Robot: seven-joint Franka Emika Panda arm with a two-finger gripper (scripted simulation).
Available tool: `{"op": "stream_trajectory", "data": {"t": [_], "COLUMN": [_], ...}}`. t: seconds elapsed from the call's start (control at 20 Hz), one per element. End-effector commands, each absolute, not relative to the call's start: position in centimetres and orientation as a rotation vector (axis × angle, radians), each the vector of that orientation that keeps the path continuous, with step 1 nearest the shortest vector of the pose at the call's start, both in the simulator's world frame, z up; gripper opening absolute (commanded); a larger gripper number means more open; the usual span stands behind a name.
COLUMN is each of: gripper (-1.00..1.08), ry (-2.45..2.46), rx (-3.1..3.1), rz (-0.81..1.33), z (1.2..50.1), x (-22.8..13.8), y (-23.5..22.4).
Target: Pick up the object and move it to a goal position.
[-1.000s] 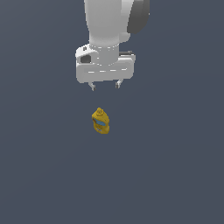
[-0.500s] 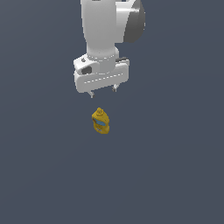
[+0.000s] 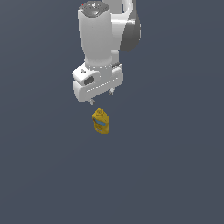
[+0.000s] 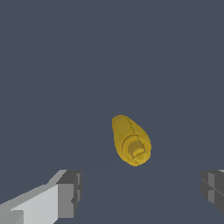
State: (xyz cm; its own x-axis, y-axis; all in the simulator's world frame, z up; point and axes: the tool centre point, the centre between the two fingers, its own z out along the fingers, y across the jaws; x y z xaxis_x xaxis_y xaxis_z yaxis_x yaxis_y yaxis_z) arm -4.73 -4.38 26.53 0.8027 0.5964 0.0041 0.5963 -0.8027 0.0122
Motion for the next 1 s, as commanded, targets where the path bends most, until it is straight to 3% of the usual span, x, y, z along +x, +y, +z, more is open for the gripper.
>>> {"op": "stream_trajectory", "data": {"t": [0.0,0.95], "gripper": [1.00,1.00], "ry": [1.073,1.548], "rx": [2.943,2.733], "rz": [0.010,0.000], "z": [25.9,22.3], "x": [-4.6,-4.3], "y": [-4.6,-6.0]}}
